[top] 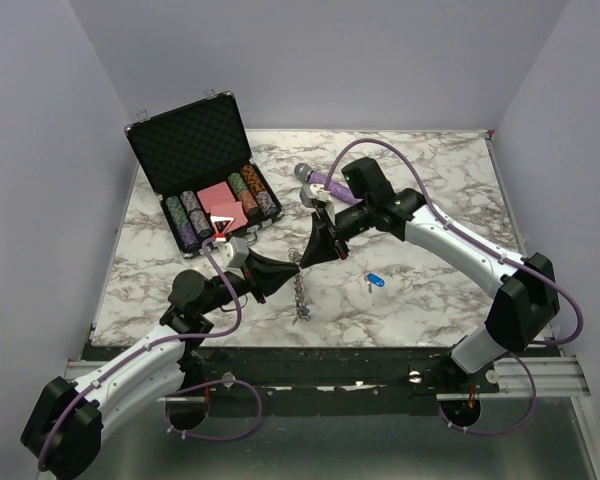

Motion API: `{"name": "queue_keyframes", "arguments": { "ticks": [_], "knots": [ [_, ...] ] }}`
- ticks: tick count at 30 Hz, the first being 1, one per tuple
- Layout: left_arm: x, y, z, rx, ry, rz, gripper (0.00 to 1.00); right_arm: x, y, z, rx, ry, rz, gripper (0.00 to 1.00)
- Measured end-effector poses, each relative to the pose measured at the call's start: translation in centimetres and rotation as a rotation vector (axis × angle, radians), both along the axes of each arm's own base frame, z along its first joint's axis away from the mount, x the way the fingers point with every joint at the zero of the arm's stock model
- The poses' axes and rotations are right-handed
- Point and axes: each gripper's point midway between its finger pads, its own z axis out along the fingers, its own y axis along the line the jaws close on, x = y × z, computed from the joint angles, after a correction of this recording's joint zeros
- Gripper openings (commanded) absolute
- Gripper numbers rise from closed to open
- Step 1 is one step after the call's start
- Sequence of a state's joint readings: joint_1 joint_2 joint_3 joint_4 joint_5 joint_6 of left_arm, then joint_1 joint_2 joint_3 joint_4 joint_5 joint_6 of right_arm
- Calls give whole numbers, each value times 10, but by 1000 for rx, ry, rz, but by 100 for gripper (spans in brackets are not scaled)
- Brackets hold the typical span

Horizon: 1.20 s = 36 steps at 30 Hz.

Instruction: Put the keys on the keyring

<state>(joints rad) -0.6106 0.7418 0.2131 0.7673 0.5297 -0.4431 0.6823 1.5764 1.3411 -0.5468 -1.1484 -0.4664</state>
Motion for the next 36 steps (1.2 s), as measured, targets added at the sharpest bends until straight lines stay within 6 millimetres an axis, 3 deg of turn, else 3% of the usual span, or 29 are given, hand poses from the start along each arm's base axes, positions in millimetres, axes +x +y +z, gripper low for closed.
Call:
{"name": "queue_keyframes", "arguments": {
  "ticks": [4, 7, 8, 10, 11, 16, 21, 24, 30, 36],
  "knots": [
    [0, 0, 0, -2, 0, 3, 0, 0, 0, 0, 2, 6, 1, 0],
    [1, 0, 1, -4, 2, 5, 0, 0, 0, 1, 4, 6, 1, 0],
    [1, 0, 1, -4, 2, 6, 0, 0, 0, 1, 5, 7, 2, 3],
    [0, 1, 1, -5, 0, 5, 0, -1, 0, 1, 9, 14, 6, 29],
    [0, 1, 1, -2, -5, 6, 0, -2, 0, 1, 11, 21, 9, 35],
    [-6, 5, -1, 44, -67, 0, 0, -7, -4, 9, 30, 26, 41, 47],
    [-19, 6, 3, 112, -184, -55, 0, -2, -12, 39, 71, -99, 68, 52],
    [-28, 7, 11, 138, -265, -88, 0, -4, -20, 46, 83, -142, 73, 52],
    [-43, 5, 24, 152, -348, -174, 0, -16, -30, 43, 91, -170, 107, 58],
    [-49, 1, 22, 135, -312, -259, 0, -29, -38, 39, 100, -168, 150, 59]
  ]
}}
